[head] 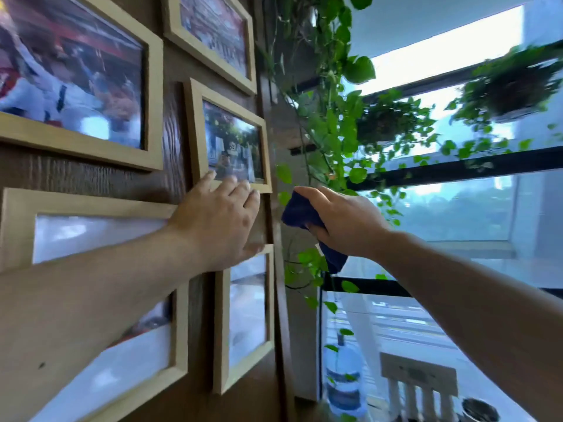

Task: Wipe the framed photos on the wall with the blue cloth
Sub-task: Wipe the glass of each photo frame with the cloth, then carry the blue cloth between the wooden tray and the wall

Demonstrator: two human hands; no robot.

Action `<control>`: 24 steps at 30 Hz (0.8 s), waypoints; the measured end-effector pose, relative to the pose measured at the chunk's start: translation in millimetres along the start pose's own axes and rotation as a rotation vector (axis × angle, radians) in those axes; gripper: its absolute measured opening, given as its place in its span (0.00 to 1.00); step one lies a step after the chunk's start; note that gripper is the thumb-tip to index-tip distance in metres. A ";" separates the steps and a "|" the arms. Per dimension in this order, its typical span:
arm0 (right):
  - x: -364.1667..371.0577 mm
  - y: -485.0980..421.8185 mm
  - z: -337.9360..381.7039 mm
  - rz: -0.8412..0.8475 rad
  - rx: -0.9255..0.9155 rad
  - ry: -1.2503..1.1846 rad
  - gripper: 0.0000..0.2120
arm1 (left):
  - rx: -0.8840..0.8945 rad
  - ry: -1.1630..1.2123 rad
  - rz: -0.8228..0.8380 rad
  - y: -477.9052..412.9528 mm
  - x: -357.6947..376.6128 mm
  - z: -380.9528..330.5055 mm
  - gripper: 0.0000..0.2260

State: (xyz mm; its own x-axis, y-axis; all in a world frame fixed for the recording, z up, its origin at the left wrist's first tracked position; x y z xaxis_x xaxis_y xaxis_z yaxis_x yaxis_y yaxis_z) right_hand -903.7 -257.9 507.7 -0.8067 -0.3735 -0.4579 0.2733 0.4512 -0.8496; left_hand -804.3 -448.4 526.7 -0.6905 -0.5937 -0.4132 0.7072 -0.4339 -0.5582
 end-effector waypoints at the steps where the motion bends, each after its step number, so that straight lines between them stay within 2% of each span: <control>1: -6.9 10.5 0.0 0.026 0.004 0.038 0.27 | 0.021 0.042 -0.016 3.5 -1.2 -9.2 0.40; 9: -79.0 129.1 4.7 0.218 -0.051 0.311 0.22 | 0.233 0.347 -0.186 29.0 -23.4 -102.4 0.37; 15: -146.2 222.1 -1.9 0.384 0.067 0.460 0.22 | 0.415 0.538 -0.285 46.1 -73.5 -175.4 0.32; 24: -275.4 335.8 18.8 0.511 0.233 0.524 0.21 | 0.631 0.713 -0.463 80.3 -172.1 -263.9 0.34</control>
State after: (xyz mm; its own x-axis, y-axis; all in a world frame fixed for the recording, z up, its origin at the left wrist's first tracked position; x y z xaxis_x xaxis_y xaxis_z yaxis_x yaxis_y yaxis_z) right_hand -579.8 -18.8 343.6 -0.6777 0.2940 -0.6740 0.7353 0.2601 -0.6259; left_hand -668.9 -202.1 363.1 -0.6980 0.1660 -0.6966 0.1612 -0.9113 -0.3788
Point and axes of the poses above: each hand's wrist, its own y-axis away from the middle knuckle, its own x-axis out of the palm, z = x × y, the point moved 2 cm from there along -y, towards the middle knuckle, and after that the axes turned 5 degrees about x, right-handed, at the moved point
